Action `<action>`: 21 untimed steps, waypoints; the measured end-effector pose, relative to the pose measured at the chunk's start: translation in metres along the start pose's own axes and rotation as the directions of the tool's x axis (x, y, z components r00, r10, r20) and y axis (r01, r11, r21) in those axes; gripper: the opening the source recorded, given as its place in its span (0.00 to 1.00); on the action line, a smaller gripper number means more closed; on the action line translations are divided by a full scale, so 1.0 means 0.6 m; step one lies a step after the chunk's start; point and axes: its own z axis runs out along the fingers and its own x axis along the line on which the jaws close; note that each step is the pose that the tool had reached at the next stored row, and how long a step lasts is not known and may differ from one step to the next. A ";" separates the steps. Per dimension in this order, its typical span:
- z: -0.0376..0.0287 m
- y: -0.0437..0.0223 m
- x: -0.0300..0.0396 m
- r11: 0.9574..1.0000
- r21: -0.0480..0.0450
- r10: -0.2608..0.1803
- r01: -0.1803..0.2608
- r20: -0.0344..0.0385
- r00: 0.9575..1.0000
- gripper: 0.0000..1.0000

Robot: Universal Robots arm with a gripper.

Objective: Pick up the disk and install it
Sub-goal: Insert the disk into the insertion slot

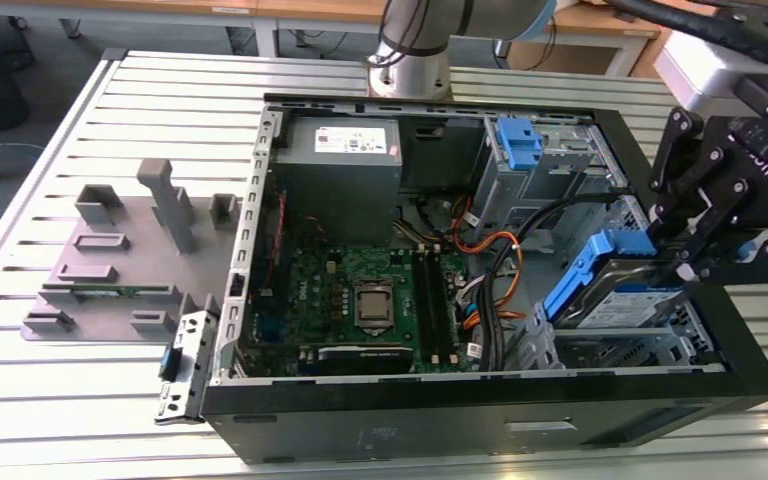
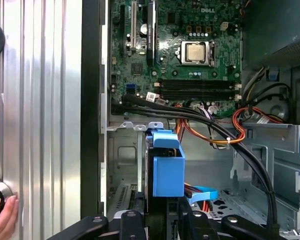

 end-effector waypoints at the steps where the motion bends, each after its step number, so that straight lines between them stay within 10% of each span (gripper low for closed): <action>1: 0.003 0.000 0.000 1.000 0.000 0.000 0.000 0.000 1.000 0.35; 21: 0.064 0.000 0.004 1.000 0.000 0.000 0.000 0.000 1.000 0.35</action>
